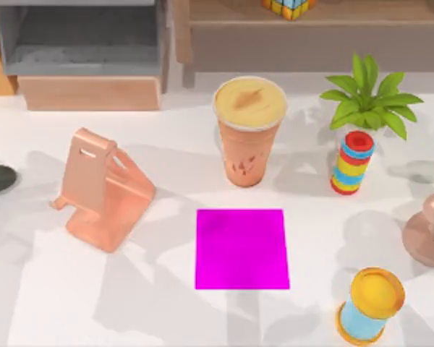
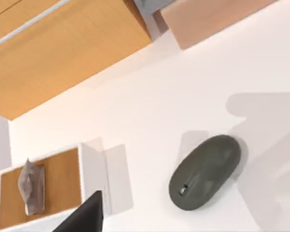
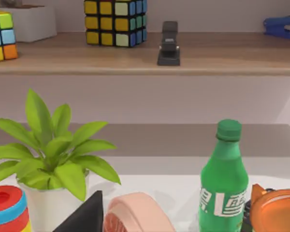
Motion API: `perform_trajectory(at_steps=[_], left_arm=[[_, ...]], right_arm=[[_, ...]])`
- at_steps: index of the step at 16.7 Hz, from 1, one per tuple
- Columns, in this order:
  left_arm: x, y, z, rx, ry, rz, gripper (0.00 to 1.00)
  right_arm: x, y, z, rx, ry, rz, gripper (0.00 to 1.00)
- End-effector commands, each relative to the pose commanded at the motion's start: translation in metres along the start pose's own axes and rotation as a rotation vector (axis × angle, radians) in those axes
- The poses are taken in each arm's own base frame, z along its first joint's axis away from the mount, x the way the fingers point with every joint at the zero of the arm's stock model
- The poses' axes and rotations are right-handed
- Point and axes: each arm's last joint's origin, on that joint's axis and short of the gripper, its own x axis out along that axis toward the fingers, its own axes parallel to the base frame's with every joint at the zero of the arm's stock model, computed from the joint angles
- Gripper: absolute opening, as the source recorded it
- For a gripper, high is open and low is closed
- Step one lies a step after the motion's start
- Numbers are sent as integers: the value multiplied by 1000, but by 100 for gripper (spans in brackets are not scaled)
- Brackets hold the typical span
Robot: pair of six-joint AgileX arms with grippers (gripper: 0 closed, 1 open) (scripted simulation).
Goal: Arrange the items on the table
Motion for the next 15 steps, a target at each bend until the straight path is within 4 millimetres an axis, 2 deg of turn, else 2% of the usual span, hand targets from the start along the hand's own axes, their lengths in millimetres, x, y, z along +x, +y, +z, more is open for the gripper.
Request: perform_trajectory(at_steps=[4,7,12,15], left_arm=[[50,32,38,209,237,-166,100],[100,50,52,346,382,-318,100],[177,66,52,508,540,-566,100],[207,68,45,559,587,-670,100]], right_arm=[[0,0,0,0,0,0,100],[0,0,0,0,0,0,100],[0,0,0,0,0,0,100],[0,0,0,0,0,0,100]])
